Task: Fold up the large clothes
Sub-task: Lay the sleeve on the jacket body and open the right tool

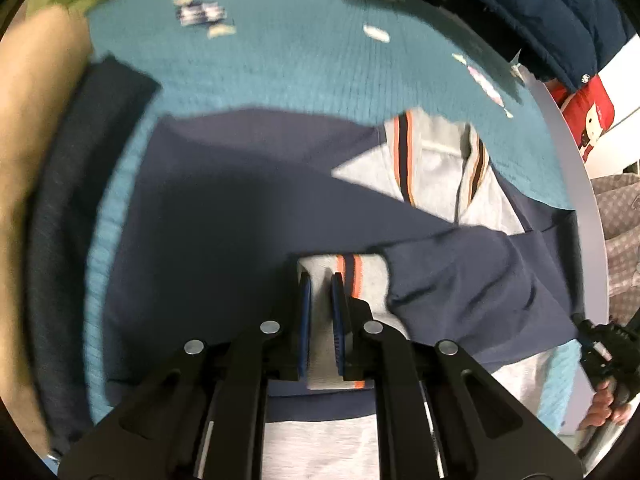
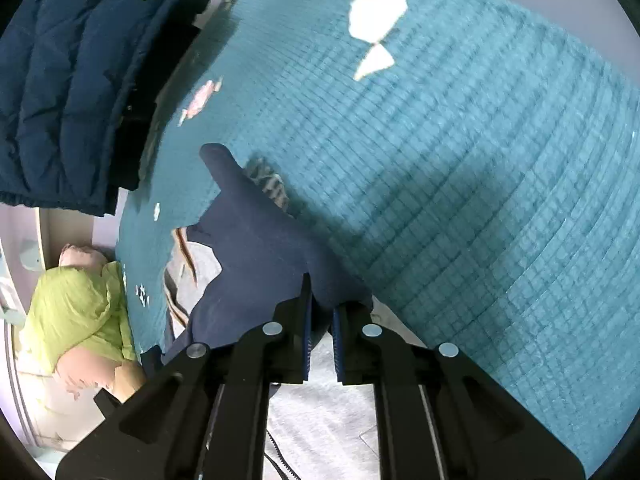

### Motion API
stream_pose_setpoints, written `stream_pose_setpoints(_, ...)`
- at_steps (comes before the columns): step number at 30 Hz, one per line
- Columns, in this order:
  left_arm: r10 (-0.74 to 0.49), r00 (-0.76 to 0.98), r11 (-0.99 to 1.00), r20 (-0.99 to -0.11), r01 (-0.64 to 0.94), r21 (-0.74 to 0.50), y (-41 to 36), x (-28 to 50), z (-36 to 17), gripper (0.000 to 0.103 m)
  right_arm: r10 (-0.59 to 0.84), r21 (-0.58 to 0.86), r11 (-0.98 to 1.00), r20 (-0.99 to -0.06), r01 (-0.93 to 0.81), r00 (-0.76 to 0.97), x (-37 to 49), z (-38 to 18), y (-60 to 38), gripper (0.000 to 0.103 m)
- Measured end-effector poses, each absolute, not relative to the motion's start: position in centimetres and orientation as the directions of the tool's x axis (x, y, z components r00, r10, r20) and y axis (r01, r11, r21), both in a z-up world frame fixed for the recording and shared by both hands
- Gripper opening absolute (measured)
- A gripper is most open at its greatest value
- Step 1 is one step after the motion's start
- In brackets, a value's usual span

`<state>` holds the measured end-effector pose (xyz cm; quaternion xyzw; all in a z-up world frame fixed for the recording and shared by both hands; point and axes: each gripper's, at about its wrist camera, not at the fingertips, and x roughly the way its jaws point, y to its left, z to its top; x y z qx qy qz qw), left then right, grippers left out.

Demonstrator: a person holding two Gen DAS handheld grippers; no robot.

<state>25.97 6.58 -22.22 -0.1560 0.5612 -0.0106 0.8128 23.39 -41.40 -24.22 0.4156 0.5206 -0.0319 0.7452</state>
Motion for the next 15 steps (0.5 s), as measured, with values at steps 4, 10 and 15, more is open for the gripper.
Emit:
stream_pose_setpoints(4,-0.038,0.382,0.981,-0.923,-0.164,-0.108,6.9,26.4,-21.7,0.010,0.529,0.706,0.434,-0.702,0.560,0.476,23.0,-26.5,-43.8,0.013)
stream_pose_setpoints(10,-0.093,0.400,0.970,-0.912,-0.170,-0.174,8.1,25.7,-21.1,0.010,0.396,0.596,0.551,-0.803,0.584,0.445,20.7,-24.7,-45.0,0.016)
stream_pose_setpoints(15,-0.175,0.433,0.967,-0.884,-0.093,-0.237,5.4,26.0,-19.5,0.010,0.237,0.506,0.758,-0.802,0.412,0.548,20.7,-18.8,-42.9,0.016)
